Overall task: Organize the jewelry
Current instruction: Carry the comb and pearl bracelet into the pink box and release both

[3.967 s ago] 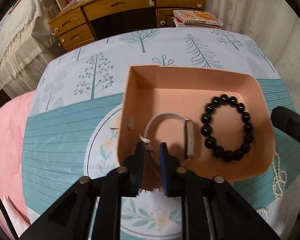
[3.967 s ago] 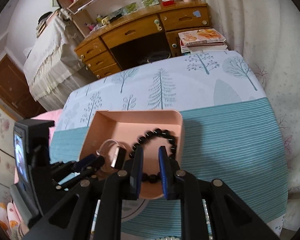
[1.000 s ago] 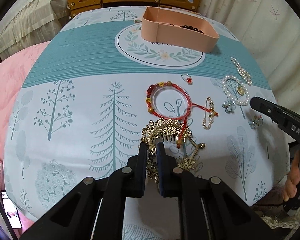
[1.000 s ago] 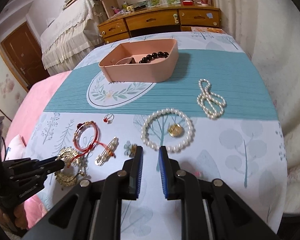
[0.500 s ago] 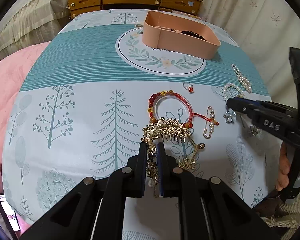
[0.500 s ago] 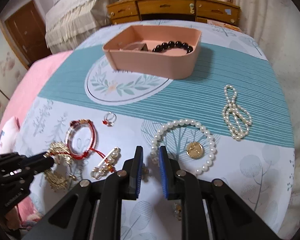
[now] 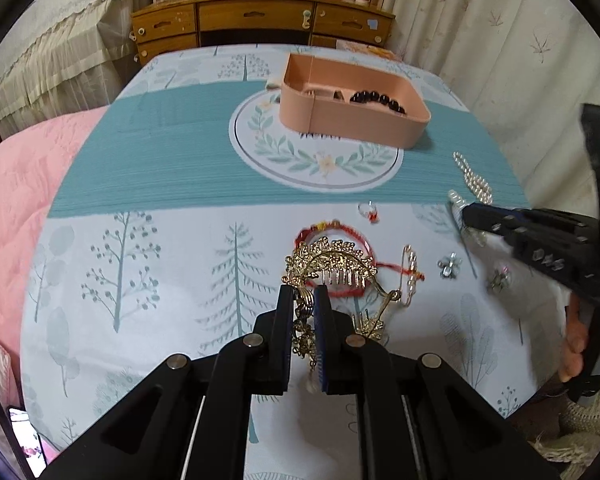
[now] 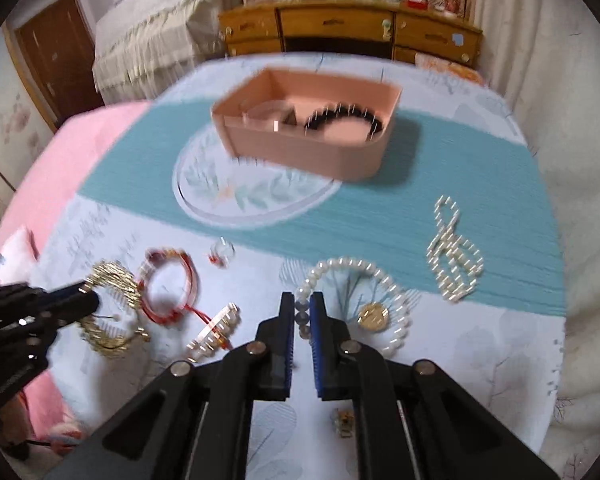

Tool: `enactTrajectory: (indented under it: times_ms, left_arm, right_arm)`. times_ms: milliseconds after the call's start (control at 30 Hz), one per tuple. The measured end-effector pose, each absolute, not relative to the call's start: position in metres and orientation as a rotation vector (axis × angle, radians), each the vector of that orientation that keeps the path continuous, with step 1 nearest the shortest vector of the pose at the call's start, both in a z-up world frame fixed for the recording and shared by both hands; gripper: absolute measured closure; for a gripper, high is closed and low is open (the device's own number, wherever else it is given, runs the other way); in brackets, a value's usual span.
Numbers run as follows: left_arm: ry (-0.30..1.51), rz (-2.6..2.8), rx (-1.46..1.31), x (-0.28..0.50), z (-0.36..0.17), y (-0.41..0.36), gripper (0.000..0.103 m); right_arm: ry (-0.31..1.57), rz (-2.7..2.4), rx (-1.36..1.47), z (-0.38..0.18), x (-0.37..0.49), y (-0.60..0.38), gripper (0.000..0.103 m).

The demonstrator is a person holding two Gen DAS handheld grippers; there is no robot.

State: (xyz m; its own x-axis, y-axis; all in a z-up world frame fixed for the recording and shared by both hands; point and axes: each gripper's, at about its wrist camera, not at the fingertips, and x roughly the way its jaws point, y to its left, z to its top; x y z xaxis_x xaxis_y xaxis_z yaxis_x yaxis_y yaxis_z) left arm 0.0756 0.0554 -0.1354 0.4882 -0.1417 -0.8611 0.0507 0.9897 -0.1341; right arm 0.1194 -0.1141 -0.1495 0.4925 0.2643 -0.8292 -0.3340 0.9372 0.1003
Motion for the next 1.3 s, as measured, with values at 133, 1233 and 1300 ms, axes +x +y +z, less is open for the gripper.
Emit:
enactTrajectory:
  times_ms: [133,1233,1300]
  left_arm:
    - [1.021,-0.135,-0.102,0.085,-0.117,0.058,0.095]
    - [0.974,-0.134,-0.093,0.314,-0.117,0.027,0.095]
    - [0.983,-0.137,-0.088,0.319,-0.122,0.026,0.094]
  right_arm:
    - [0.909,0.368,-0.033,-0.109,0.119,-0.125,0.096]
    - [0.787,0.251,0.151,-0.101,0.281,-0.110,0.095]
    - [0.818,0.253,0.135,-0.110,0.287,-0.105,0.095]
